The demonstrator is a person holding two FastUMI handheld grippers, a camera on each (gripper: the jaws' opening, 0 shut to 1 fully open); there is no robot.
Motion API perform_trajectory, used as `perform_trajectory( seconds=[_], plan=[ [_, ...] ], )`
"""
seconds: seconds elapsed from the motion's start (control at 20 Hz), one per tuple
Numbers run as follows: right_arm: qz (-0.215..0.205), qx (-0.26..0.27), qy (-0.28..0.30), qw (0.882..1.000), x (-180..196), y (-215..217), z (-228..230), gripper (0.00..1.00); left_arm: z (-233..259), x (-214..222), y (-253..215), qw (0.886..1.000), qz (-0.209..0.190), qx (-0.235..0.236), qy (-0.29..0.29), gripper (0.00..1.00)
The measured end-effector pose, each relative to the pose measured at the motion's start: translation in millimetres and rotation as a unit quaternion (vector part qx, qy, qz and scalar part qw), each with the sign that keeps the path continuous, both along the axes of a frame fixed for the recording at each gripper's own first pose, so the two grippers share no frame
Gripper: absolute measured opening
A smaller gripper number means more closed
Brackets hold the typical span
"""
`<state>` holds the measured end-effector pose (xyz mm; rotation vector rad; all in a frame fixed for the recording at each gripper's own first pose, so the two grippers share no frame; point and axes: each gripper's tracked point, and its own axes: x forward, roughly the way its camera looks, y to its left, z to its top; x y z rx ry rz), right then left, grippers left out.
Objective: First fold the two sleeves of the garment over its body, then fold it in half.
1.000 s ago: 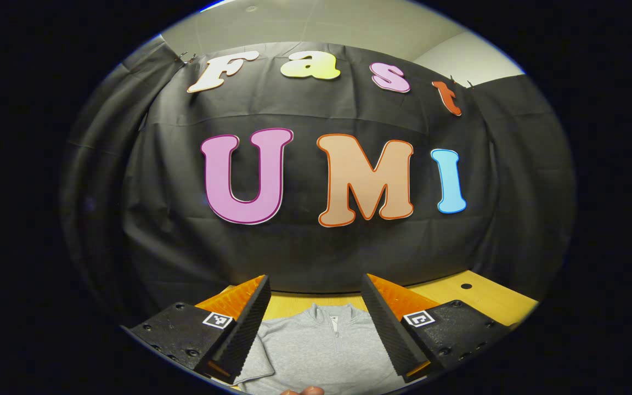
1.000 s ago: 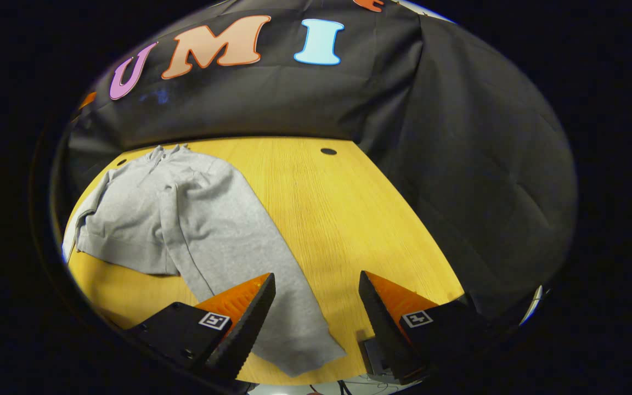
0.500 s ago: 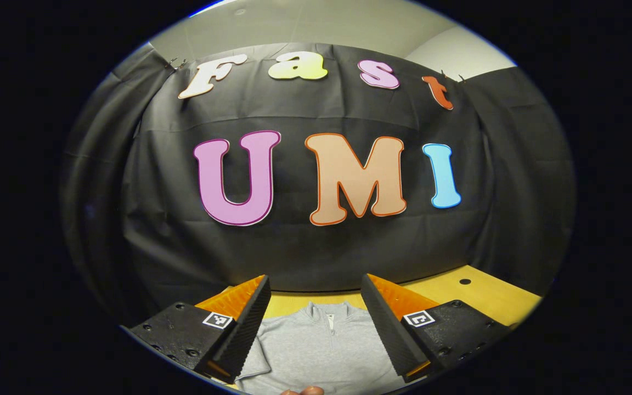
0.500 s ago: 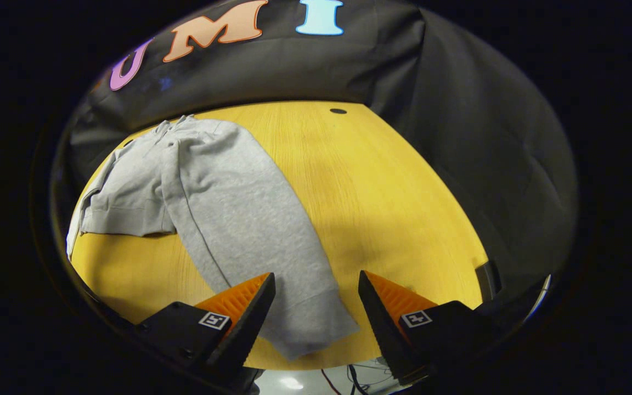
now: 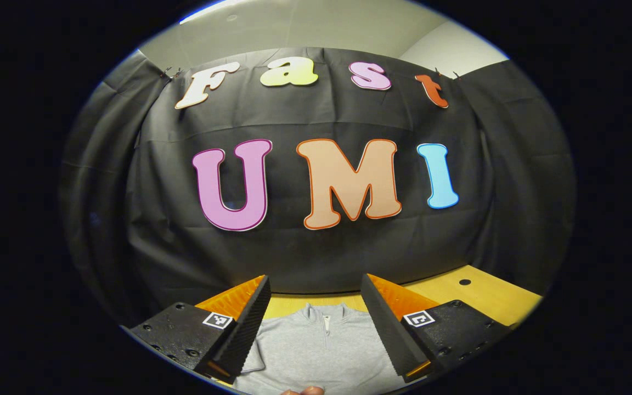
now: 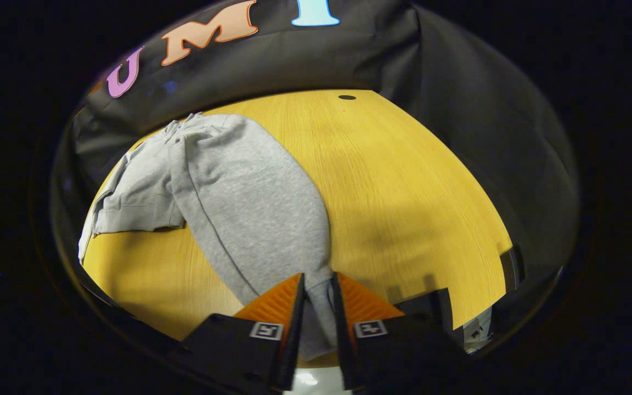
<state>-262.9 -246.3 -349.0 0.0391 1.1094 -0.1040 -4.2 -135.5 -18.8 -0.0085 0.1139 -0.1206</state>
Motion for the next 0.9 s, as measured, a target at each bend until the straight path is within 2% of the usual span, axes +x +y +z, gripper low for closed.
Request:
perform_trajectory(
  seconds=[0.1,0.15,0.35,0.4,0.5,0.55,0.6,0.65,0.7,0.9],
  plan=[
    [0.003,0.01,0.0,1.0,0.7,2.4,-0.8,0.18,-0.1,-2.7,-5.6,1.0,0.004,-0.001,0.001,0.96],
    [0.001,0.021,0.001,1.0,0.4,5.7,-0.2,0.12,-1.7,-4.6,-8.1,1.0,0.006,-0.002,0.003,0.96],
    [-0.021,0.033,-0.007,0.999,8.5,0.7,6.3,0.12,-4.5,-5.5,-4.9,1.0,0.014,-0.003,0.006,0.96],
    [-0.032,0.034,-0.016,0.999,12.8,0.2,10.4,0.12,-1.2,-4.5,-3.2,1.0,0.013,-0.006,0.001,0.99],
    [-0.056,0.027,-0.032,0.998,26.7,-2.0,17.1,0.12,-0.5,1.1,0.2,1.0,0.009,0.0,-0.002,0.96],
    [-0.069,0.028,-0.039,0.996,33.8,0.1,21.0,0.12,-3.0,3.9,4.0,1.0,0.007,0.006,-0.002,0.99],
    [-0.08,0.034,-0.047,0.995,41.5,3.9,25.9,0.07,-1.2,6.8,9.0,1.0,0.006,0.01,-0.005,0.94],
    [-0.088,0.037,-0.053,0.994,49.0,6.9,30.2,0.12,-1.6,9.0,14.1,1.0,0.006,0.014,-0.005,0.96],
    [-0.096,0.04,-0.059,0.993,56.5,10.3,33.4,0.12,-1.6,10.6,20.4,1.0,0.007,0.015,-0.006,0.96],
    [-0.104,0.054,-0.096,0.988,95.9,31.8,54.5,0.12,-6.8,14.7,50.9,0.999,0.026,0.02,-0.004,0.96]
  ],
)
